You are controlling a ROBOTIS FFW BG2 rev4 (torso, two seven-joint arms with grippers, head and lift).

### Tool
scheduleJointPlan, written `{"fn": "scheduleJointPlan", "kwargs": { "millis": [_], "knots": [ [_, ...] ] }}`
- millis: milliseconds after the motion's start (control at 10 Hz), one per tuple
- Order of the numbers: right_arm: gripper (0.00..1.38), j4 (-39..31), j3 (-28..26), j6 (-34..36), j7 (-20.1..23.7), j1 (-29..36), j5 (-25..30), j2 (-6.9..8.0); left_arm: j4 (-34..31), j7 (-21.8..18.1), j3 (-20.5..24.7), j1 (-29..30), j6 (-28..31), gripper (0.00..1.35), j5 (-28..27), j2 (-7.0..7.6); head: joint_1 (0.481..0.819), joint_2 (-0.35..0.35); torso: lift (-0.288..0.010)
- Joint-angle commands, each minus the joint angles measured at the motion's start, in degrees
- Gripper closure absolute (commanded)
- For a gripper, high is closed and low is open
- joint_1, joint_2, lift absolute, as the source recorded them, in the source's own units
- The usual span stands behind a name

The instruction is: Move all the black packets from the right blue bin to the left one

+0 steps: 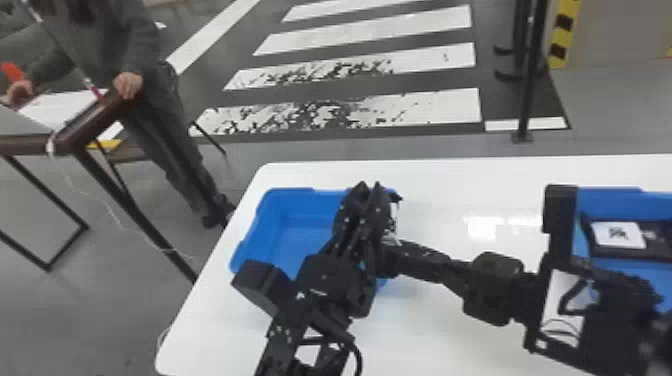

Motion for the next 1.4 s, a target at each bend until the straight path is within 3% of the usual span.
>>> {"fn": "scheduleJointPlan", "kwargs": {
  "millis": [0,300,400,500,600,700,900,1000,1300],
  "knots": [
    [1.13,0.59,0.0,-1.06,-0.03,-0.57,-0.34,0.16,-0.12,-0.5,-0.17,-0.21,2.09,1.22,0.14,0.1,0.695,0.328,-0.14],
    [1.1,2.14,-0.12,-4.44,-0.47,-2.25,-2.28,0.6,-0.26,-0.94,-0.28,-0.5,1.95,1.22,0.02,0.1,0.695,0.308,-0.14],
    [0.79,2.84,-0.12,-5.84,-0.56,-2.25,-3.31,0.6,-0.26,-0.94,-0.17,-0.5,1.38,1.22,0.02,0.1,0.695,0.302,-0.14],
    [0.22,3.12,-0.12,-6.97,-0.47,-2.11,-3.31,0.6,-0.4,-0.94,0.18,-0.36,1.1,1.22,0.02,-0.07,0.695,0.298,-0.14],
    [0.0,3.4,-0.12,-7.25,-0.47,-1.97,-3.54,0.6,-0.26,-0.94,0.86,-0.21,0.4,1.22,-0.21,-0.25,0.695,0.297,-0.14],
    [0.07,3.97,-0.12,-7.25,-0.38,-1.69,-4.22,0.6,-0.26,-0.94,1.32,-0.21,-0.02,1.22,-0.21,-0.43,0.695,0.298,-0.14],
    [0.38,4.25,-0.92,-7.25,-0.12,-0.57,-5.02,0.6,-0.26,-0.59,2.8,-0.64,0.26,1.22,-1.81,-0.51,0.695,0.31,-0.14],
    [0.45,3.97,-1.94,-7.25,0.06,0.42,-5.25,0.6,0.73,0.12,3.49,-1.48,-0.16,1.22,-2.95,-0.6,0.695,0.313,-0.14],
    [0.49,3.68,-4.0,-7.25,0.5,2.39,-5.94,0.52,9.87,2.32,7.95,-8.51,-4.8,1.22,-9.8,-1.04,0.695,0.325,-0.14]
  ]
}}
